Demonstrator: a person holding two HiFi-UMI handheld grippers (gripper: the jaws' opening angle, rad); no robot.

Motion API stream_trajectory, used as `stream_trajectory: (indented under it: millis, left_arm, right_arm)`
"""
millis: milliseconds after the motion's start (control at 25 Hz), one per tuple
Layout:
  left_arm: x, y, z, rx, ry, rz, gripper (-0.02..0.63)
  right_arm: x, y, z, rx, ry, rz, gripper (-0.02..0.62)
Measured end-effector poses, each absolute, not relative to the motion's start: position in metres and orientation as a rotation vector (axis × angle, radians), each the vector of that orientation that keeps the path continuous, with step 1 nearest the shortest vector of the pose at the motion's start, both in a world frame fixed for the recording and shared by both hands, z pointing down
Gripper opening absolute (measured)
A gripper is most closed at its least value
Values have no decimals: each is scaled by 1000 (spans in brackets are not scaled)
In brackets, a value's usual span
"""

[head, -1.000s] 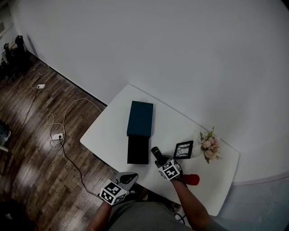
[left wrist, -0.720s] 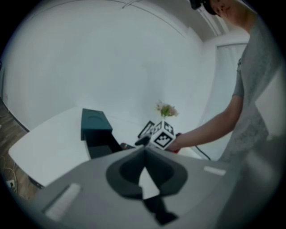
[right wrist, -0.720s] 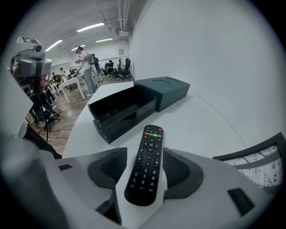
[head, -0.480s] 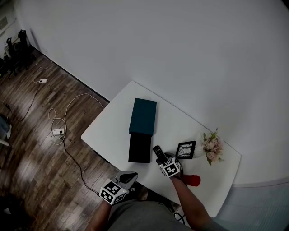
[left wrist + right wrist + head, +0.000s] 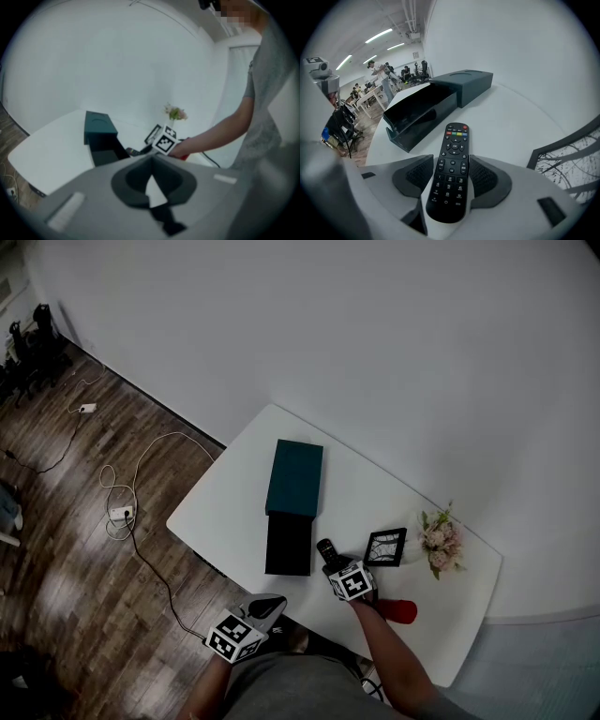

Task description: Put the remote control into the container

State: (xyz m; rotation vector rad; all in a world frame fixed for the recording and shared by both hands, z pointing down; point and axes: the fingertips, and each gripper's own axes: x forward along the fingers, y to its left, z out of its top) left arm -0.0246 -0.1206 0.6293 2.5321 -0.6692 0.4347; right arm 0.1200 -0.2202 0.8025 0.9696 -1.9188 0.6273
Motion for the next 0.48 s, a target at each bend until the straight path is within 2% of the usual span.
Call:
stream_trajectory:
  millis: [480]
  left_arm:
    - [-20, -119, 632, 2533, -643, 444, 0]
  right_arm:
    - [120, -219, 801, 974, -1902, 623, 230]
